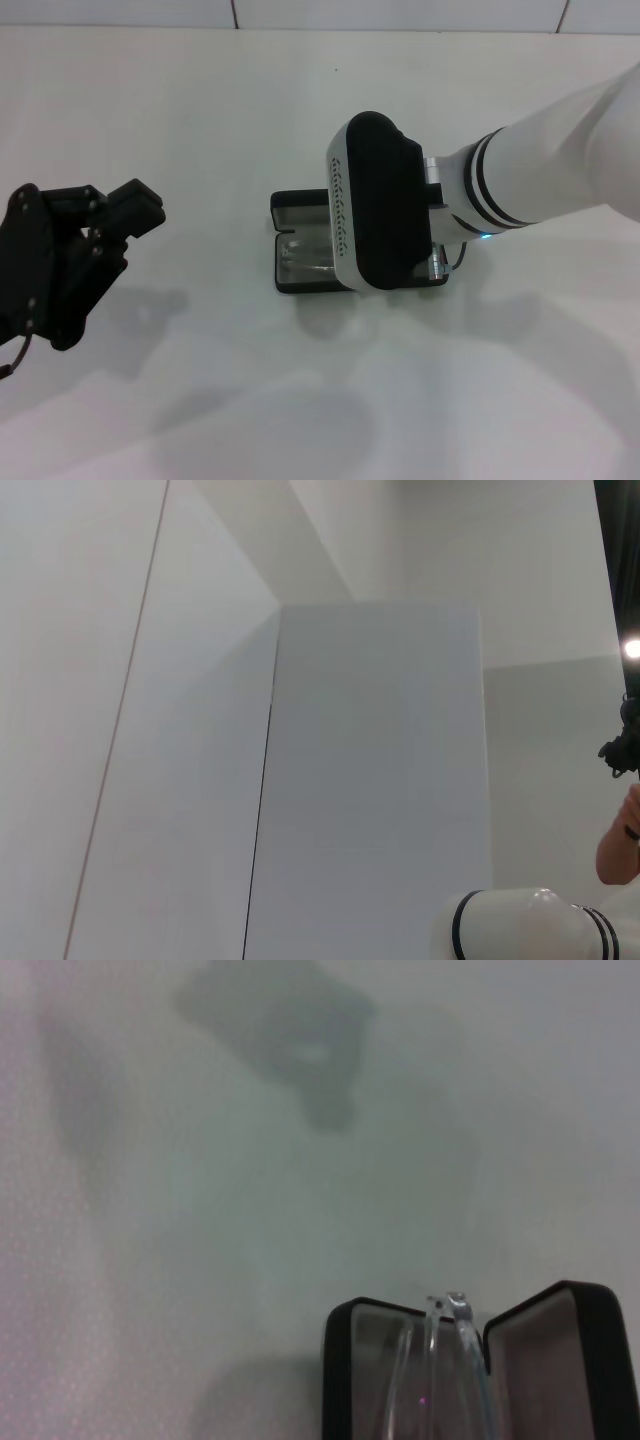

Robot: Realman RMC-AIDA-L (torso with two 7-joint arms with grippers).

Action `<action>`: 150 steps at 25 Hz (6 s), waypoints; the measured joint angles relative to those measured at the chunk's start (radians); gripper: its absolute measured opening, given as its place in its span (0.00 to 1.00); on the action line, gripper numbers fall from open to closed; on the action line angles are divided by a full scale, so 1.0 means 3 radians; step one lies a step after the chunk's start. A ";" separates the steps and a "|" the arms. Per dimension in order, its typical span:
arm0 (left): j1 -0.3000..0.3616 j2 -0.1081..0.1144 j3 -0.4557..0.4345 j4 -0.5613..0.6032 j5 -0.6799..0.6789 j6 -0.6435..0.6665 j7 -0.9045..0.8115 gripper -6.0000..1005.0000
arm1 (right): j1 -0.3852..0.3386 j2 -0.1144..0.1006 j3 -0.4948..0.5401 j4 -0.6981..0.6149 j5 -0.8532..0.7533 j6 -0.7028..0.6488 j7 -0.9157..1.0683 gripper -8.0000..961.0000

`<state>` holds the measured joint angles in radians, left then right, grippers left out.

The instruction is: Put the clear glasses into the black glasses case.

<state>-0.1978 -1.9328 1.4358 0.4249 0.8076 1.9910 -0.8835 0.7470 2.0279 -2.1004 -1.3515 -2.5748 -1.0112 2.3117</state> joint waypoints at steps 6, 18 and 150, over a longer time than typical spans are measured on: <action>0.0000 0.0000 0.0000 0.0000 -0.0003 0.0000 0.0000 0.06 | -0.0001 0.0000 0.0005 0.0000 -0.0006 -0.0005 0.0000 0.24; 0.0004 0.0000 0.0000 0.0000 -0.0003 0.0000 0.0000 0.06 | -0.0239 0.0000 -0.0004 -0.0313 -0.0011 -0.0104 -0.0006 0.38; -0.0389 -0.0427 -0.1287 0.1844 0.2229 -0.0231 -0.1820 0.76 | -0.1302 -0.0006 0.3411 0.1687 0.3797 -0.2991 -0.3298 0.76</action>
<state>-0.3147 -2.0609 1.0496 0.9780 1.4764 1.9217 -1.4296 0.3564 2.0261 -1.0772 -0.8454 -1.4357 -1.9086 1.3224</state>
